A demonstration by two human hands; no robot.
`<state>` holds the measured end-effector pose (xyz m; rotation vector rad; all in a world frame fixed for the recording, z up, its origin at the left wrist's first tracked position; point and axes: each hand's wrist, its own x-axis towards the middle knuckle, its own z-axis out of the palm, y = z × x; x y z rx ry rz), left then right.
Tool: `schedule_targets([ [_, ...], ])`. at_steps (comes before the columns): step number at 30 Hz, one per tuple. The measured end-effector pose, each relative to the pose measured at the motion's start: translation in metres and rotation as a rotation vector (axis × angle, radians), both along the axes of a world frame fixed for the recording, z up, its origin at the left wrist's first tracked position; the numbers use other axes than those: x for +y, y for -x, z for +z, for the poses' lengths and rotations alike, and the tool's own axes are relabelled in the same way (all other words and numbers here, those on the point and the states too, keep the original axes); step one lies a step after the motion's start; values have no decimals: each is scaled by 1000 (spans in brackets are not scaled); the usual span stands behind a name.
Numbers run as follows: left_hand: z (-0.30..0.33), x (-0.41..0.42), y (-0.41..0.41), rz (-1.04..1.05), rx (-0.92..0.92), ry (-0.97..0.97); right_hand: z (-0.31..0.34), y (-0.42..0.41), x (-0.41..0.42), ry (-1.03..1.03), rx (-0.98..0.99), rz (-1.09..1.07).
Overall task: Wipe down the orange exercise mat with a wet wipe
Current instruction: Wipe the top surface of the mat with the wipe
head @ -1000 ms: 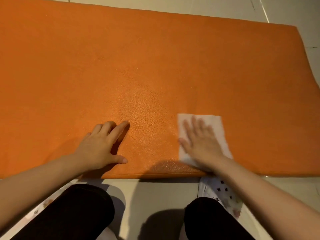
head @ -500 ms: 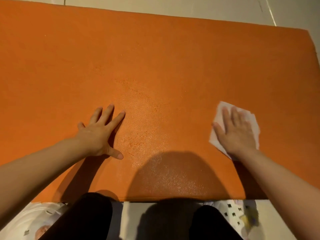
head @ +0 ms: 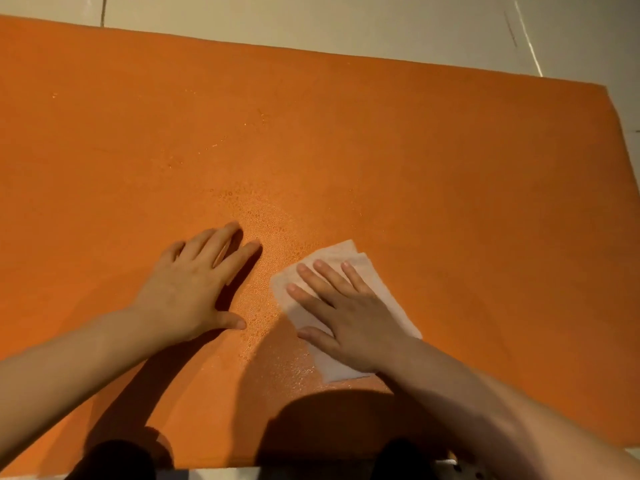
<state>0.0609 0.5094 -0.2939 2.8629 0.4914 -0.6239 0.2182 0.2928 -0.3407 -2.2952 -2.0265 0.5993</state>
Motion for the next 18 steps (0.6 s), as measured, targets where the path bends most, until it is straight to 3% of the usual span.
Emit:
schedule_targets([
  [3,8,16,-33,39,120,72,1,-47,-16,37,-48,-226],
  [8,7,37,-82,-67,128,-99,3,-125,-77,169,-107,-794],
  [11,-10,39,-104,105,105,-46,5,-134,-97,219,-128,-921],
  [14,-35,20,-116,439,-109,83,5,-119,-86,216,-88,-894],
  [18,-60,-7,-106,529,-317,-69,-1,-62,-55,71,-100,-488],
])
